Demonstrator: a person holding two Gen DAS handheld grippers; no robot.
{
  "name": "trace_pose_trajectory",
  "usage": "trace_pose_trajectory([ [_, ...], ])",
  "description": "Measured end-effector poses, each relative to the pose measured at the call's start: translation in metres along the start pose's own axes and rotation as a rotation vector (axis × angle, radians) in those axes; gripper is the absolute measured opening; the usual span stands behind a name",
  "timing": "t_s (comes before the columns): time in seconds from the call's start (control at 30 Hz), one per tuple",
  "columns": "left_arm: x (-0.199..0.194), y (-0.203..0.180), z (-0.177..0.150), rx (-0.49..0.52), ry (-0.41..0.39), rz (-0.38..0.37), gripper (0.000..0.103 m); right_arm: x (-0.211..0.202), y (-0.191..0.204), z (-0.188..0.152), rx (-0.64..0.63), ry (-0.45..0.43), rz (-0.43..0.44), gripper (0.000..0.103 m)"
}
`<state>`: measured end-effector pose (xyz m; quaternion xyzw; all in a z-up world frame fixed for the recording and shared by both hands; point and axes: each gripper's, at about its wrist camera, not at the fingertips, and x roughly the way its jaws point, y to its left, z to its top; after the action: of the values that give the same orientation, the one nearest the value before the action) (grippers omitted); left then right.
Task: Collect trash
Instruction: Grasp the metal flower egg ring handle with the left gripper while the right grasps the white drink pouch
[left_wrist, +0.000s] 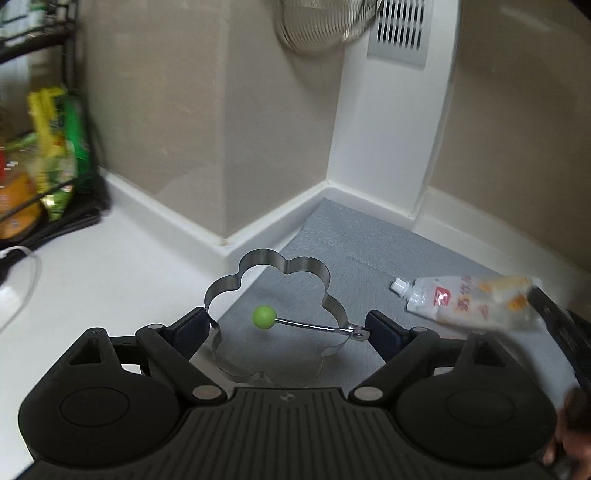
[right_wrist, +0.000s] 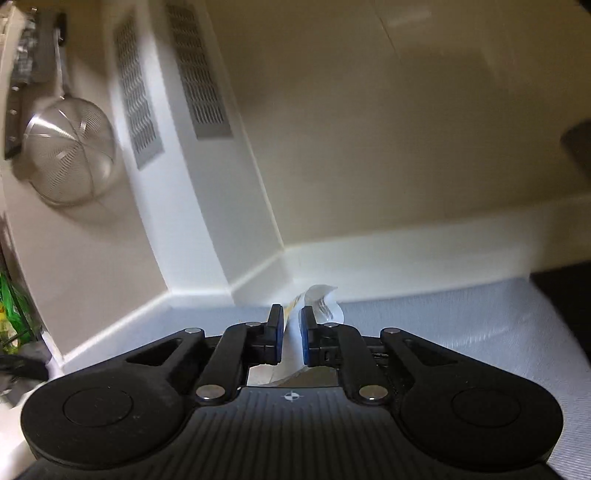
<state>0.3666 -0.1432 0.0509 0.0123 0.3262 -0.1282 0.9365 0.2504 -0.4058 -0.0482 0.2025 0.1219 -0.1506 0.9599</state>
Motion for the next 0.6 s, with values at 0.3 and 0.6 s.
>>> trace_pose_trajectory([
  [0.3,-0.11,0.038,-0.042,0.042,-0.05,-0.038,0.094,-0.054,0.014,0.003,0.042,0.299,-0.097,0.01],
  [0.6,-0.148,0.051,-0.074,0.035,-0.062,-0.047,0.094,-0.091,0.055,0.019,-0.309,0.228,-0.013,0.1],
])
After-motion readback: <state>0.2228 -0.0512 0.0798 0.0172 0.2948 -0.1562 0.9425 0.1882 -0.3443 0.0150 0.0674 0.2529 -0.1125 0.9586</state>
